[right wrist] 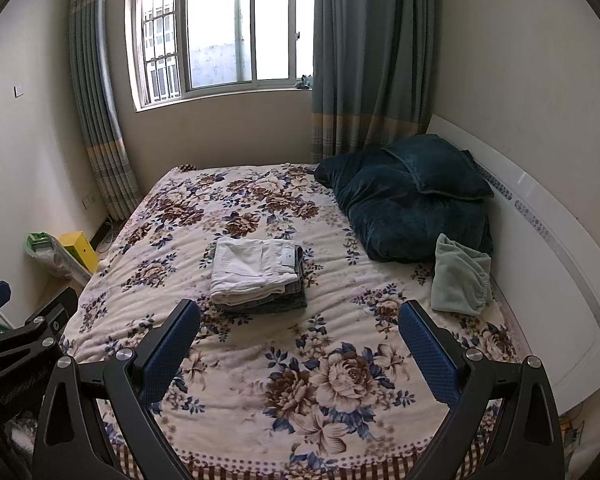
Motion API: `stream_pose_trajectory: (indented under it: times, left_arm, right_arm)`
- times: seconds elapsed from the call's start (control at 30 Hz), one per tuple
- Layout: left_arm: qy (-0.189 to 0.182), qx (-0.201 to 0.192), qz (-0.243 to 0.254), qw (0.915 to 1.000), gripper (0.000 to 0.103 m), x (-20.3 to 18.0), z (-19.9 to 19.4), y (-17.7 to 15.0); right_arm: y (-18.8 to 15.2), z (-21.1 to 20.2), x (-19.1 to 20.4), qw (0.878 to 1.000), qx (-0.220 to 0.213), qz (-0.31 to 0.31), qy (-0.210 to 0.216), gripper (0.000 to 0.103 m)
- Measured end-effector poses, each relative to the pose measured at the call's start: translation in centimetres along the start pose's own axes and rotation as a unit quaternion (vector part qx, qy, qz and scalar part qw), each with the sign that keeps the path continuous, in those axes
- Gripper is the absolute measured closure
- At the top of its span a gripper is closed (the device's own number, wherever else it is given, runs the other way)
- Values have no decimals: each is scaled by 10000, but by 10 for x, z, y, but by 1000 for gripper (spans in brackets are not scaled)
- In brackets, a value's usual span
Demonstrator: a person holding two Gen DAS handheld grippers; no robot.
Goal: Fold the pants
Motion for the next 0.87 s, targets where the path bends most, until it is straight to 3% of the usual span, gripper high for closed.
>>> stream_pose_trajectory:
  times: [0.87]
  left_arm:
    - [-16, -191, 97, 9998, 0, 4, -13, -2]
  right_arm:
    - [8, -8, 8, 9997, -55, -155, 157, 1]
Point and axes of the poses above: each gripper's, at about its wrist camera, not at the fingertips, and z roughly the way its jaws point, x to its left, y to its top, the point moved 1 cm from there along z, roughly the way its jaws point, and after that the axes turned 13 degrees about x, right-handed, at the moved point
